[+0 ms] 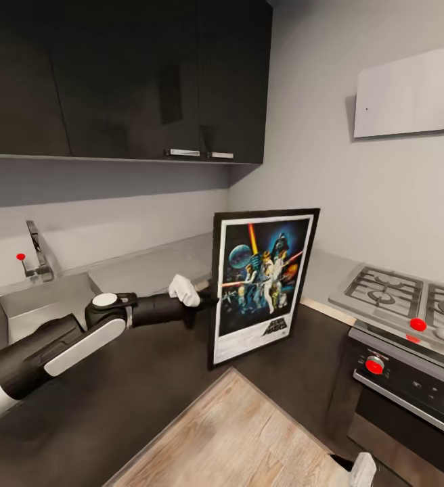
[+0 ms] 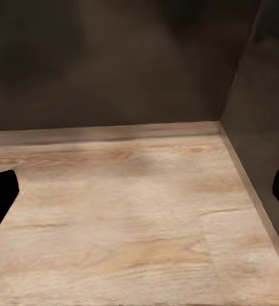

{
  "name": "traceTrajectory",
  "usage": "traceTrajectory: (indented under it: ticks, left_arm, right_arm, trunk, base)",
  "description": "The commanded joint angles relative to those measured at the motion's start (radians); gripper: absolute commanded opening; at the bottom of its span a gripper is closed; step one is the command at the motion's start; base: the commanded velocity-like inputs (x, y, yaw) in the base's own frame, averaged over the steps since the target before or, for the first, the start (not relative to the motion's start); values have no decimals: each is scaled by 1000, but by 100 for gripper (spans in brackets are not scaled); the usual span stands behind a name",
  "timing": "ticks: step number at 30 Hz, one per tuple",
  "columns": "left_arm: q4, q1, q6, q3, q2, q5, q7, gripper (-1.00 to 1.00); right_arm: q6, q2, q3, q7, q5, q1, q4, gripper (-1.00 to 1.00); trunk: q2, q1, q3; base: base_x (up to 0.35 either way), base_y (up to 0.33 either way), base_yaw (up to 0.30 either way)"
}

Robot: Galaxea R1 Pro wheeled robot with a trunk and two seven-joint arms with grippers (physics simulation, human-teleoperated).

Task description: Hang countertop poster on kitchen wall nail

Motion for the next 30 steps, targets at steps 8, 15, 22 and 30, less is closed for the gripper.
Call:
traceTrajectory:
  ticks: [8, 15, 22, 30]
  left_arm:
    - [13, -1, 10, 14, 30, 75, -157, -100]
    - [75, -1, 9, 14, 32, 189, -211, -100]
    - [95, -1, 8, 13, 32, 212, -237, -100]
    - [139, -1, 11, 10, 32, 213, -325, -100]
  right_arm:
    - [159, -132, -280, 549, -27, -1, -155, 100]
    - [373, -194, -306, 660, -31, -59, -177, 100]
    - [420, -212, -307, 712, -31, -139, -174, 100]
    - [502, -214, -302, 723, -24, -207, -177, 100]
  trunk:
    - [-1, 0, -1]
    - [-1, 0, -1]
    - [-1, 0, -1]
    - [-1, 0, -1]
  base:
    - [0, 0, 0]
    - [0, 0, 0]
    - [0, 0, 0]
    - [0, 0, 0]
